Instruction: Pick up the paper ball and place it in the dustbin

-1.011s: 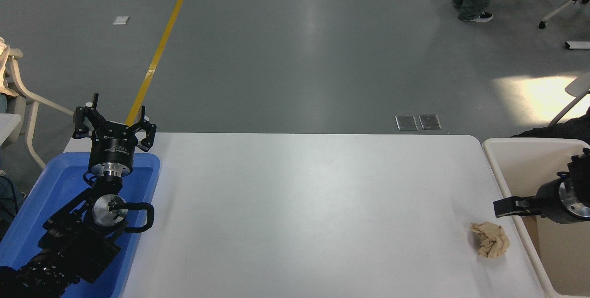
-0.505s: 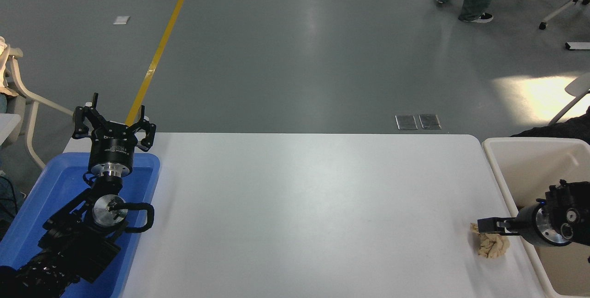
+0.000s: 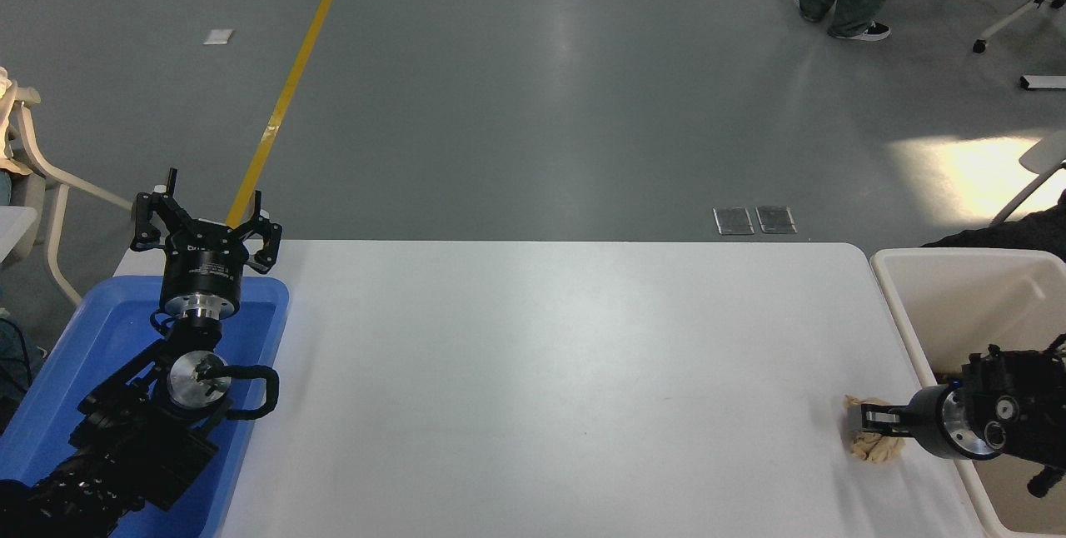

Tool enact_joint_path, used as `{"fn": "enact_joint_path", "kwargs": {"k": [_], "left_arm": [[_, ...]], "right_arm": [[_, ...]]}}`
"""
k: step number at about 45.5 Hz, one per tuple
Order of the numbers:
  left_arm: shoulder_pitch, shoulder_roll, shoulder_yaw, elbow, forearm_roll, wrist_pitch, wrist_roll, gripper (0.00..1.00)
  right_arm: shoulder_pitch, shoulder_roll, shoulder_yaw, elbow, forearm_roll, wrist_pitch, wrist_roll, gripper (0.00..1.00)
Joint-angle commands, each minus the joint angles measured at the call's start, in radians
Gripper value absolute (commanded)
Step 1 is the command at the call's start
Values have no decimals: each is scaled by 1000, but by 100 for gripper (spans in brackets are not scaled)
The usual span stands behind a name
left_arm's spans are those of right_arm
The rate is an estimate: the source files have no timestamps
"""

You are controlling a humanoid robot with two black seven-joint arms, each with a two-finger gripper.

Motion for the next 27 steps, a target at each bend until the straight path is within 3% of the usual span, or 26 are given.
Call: {"fn": "enact_joint_path", "kwargs": {"k": [1, 9, 15, 23, 27], "left_arm": [[0, 0, 2, 0, 0, 0, 0, 99], [0, 0, 3, 0, 2, 0, 0, 99], [0, 0, 3, 0, 2, 0, 0, 99], [0, 0, 3, 0, 2, 0, 0, 99], [0, 0, 3, 0, 2, 0, 0, 99]], "right_arm": [[111, -105, -17, 79, 8, 56, 5, 0], [429, -295, -134, 284, 7, 192, 5, 0], [781, -375, -312, 404, 4, 320, 5, 0], [1288, -332, -626, 472, 7, 482, 8, 0], [1434, -282, -743, 483, 10, 501, 34, 0]]}}
